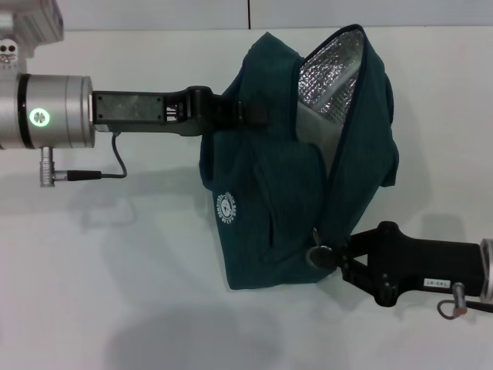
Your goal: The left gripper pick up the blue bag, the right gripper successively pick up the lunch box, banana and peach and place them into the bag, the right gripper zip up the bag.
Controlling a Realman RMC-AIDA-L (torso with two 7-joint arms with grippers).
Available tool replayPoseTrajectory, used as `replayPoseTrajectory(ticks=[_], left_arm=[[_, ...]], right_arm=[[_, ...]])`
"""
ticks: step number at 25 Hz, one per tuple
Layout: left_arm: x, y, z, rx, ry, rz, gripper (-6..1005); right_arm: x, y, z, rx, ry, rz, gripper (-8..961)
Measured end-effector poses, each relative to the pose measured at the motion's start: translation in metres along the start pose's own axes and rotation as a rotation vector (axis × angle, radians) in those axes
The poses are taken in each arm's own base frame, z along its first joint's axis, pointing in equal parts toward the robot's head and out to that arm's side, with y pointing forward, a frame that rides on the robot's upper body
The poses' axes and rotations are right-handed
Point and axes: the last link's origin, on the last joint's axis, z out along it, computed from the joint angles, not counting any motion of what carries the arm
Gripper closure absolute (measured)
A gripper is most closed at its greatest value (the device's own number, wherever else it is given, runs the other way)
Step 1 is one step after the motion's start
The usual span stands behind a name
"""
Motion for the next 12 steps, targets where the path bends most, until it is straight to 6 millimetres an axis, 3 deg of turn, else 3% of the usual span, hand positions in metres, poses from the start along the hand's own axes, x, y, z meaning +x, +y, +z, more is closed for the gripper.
replayPoseTrajectory(ticks=[12], left_arm=[[0.001,-0.002,-0.001,0.012,0.010,0.000,968]], right_arm=[[-0.008,0.002,-0.014,-0.001,-0.067,-0.001,935]])
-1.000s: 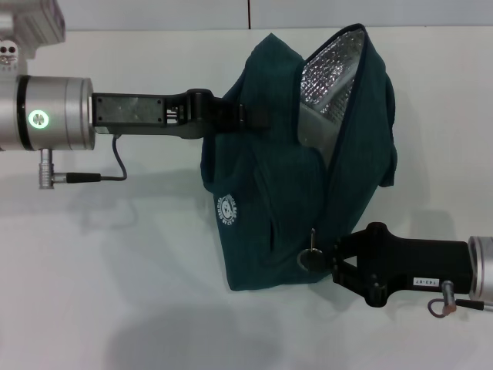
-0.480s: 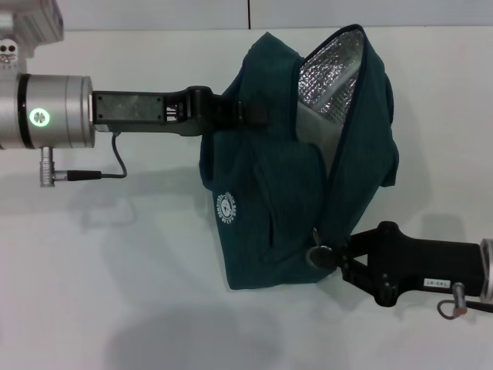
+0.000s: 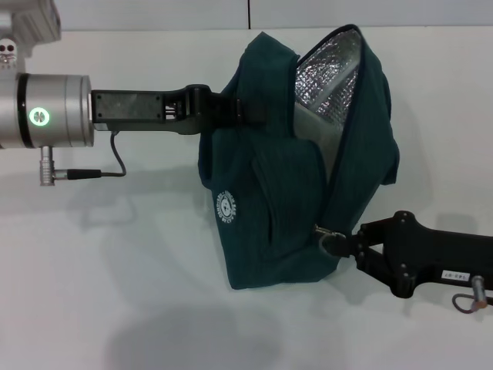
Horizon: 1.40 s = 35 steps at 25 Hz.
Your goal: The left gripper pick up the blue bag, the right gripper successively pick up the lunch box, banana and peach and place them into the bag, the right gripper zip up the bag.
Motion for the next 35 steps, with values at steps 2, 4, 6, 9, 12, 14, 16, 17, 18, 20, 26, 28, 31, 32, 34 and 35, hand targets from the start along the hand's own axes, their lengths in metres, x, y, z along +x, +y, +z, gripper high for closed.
replayPoseTrajectory(ticks=[2,4,6,9,12,14,16,17,18,20,26,28,31,32,34,35], left_arm=[[0.000,-0.001,-0.001,0.004,0.003,0.001,968],[0.001,-0.001,-0.001,0.011,0.008,0.001,968],[0.001,-0.002,-0.001,0.015,0.011,0.001,968],[0.001,-0.003,-0.002,0.020,0.014,0.001,968],[0.002,-0.003,-0.003,0.024,0.017,0.001,968],[0.002,-0.003,-0.003,0.024,0.018,0.001,968],[0.002,-0.003,-0.003,0.024,0.018,0.000,968],[0.002,-0.003,-0.003,0.024,0.018,0.000,968],[0.002,-0.004,-0.003,0.024,0.018,-0.001,968],[0.001,-0.004,-0.002,0.023,0.017,-0.004,968],[0.000,-0.004,-0.002,0.022,0.017,-0.007,968],[0.000,-0.004,-0.002,0.022,0.018,-0.007,968],[0.000,-0.004,-0.003,0.023,0.018,-0.007,968],[0.000,-0.004,-0.003,0.023,0.018,-0.007,968],[0.000,-0.004,-0.003,0.024,0.018,-0.006,968],[0.000,-0.004,-0.003,0.024,0.019,-0.006,968]], right_arm=[[-0.002,0.001,-0.003,-0.007,-0.006,0.001,935],[-0.003,0.001,-0.005,-0.012,-0.006,0.006,935],[-0.003,0.000,-0.007,-0.014,-0.001,0.015,934],[-0.003,-0.003,-0.007,-0.005,0.017,0.034,934],[-0.002,-0.007,-0.005,-0.003,0.064,0.068,933],[-0.002,-0.009,-0.003,-0.008,0.084,0.077,933],[-0.003,-0.010,-0.003,-0.008,0.092,0.076,932],[-0.004,-0.010,-0.002,-0.007,0.093,0.075,932],[-0.005,-0.011,-0.002,-0.006,0.094,0.073,932],[-0.006,-0.011,-0.002,-0.006,0.093,0.066,932],[-0.012,-0.011,-0.002,-0.018,0.086,0.040,930],[-0.015,-0.012,-0.002,-0.020,0.085,0.038,930],[-0.021,-0.013,-0.003,-0.029,0.085,0.029,929],[-0.022,-0.013,-0.003,-0.032,0.085,0.025,929],[-0.027,-0.013,-0.004,-0.043,0.083,0.016,929],[-0.029,-0.013,-0.004,-0.046,0.082,0.014,929]])
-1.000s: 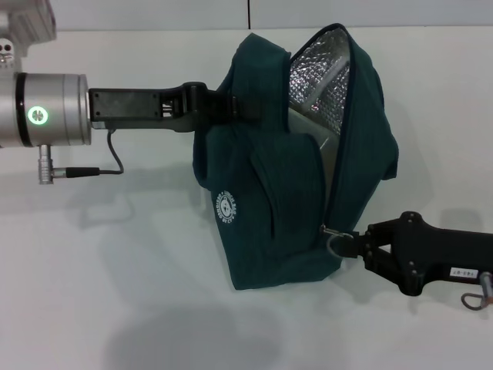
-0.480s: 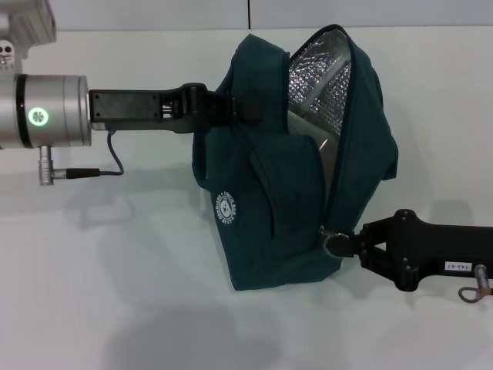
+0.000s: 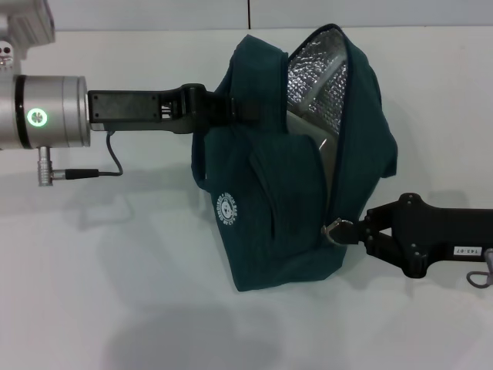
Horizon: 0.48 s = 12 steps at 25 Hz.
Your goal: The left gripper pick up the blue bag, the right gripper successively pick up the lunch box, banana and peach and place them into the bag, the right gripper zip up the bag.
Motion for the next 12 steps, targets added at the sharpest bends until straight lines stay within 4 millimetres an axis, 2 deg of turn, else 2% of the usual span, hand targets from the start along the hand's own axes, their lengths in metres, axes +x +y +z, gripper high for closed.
replayPoseTrajectory(ticks=[7,12], left_arm=[[0.0008,-0.0001,-0.0009,0.003,0.001,0.002,968],[0.0019,0.0002,-0.0010,0.005,0.002,0.006,968]], right_arm=[[-0.0085,0.0034,-0.0007,-0.038,-0.007,-0.030,927],[-0.0074,0.0000,0.0032,-0.055,0.081,-0.008,926]])
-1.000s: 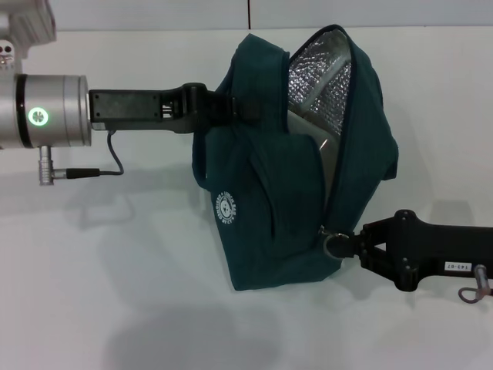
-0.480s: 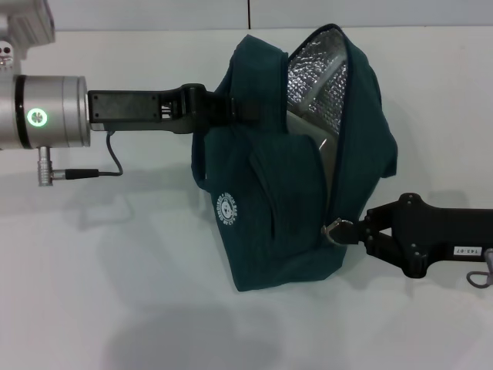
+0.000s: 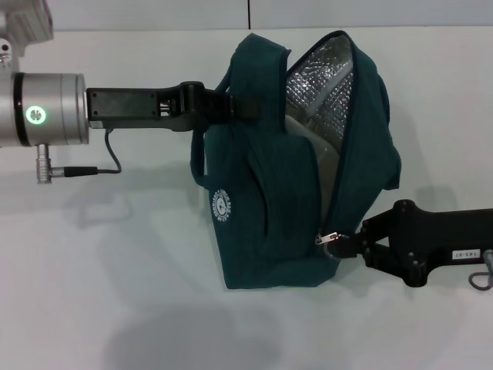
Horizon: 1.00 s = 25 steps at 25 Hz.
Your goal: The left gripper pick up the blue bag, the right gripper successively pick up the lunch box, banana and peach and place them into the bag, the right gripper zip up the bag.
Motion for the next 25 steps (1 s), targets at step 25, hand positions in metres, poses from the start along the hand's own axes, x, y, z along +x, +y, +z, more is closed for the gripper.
replayPoseTrajectory(ticks=[25], left_arm=[[0.002,-0.001,0.000,0.009,0.010,0.002,968]], right_arm=[[-0.018,0.000,-0.003,-0.027,0.140,-0.127,922]])
